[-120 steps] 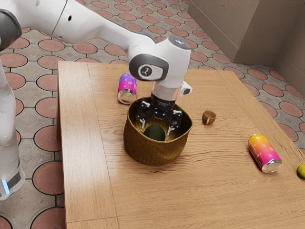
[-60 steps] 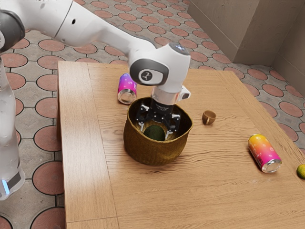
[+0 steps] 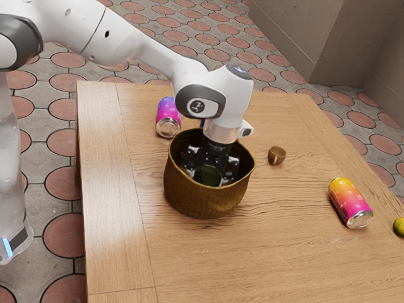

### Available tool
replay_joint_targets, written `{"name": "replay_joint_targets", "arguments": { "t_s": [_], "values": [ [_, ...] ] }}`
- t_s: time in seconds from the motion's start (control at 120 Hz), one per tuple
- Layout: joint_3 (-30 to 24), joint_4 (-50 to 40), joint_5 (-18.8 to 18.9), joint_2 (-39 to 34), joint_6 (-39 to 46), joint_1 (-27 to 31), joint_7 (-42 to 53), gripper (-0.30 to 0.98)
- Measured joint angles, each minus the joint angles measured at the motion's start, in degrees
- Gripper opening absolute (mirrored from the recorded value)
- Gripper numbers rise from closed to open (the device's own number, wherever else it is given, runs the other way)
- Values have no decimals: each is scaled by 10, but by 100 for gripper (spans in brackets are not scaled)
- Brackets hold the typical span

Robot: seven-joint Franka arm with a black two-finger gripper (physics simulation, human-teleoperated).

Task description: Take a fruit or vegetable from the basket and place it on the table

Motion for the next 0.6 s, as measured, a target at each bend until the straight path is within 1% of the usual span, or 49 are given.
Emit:
{"name": "replay_joint_targets", "arguments": {
  "t_s": [0.1, 0.208, 0.292, 0.367, 0.425, 0.475, 0.533, 0.6],
  "values": [
    [-4, 2, 1, -21, -5, -1, 4, 33],
    [-6, 11, 2, -62, -23, -3, 8, 26],
    [-15, 56, 2, -85, -53, -2, 12, 27],
    [-35, 79, 3, -116, -83, -3, 15, 28],
    [-59, 85, 3, -140, -102, -3, 18, 28],
    [-91, 92, 2, -155, -117, -3, 19, 27],
    [-132, 106, 1, -161, -132, -3, 21, 27],
    [-166, 119, 0, -159, -144, -5, 24, 27]
  ]
}}
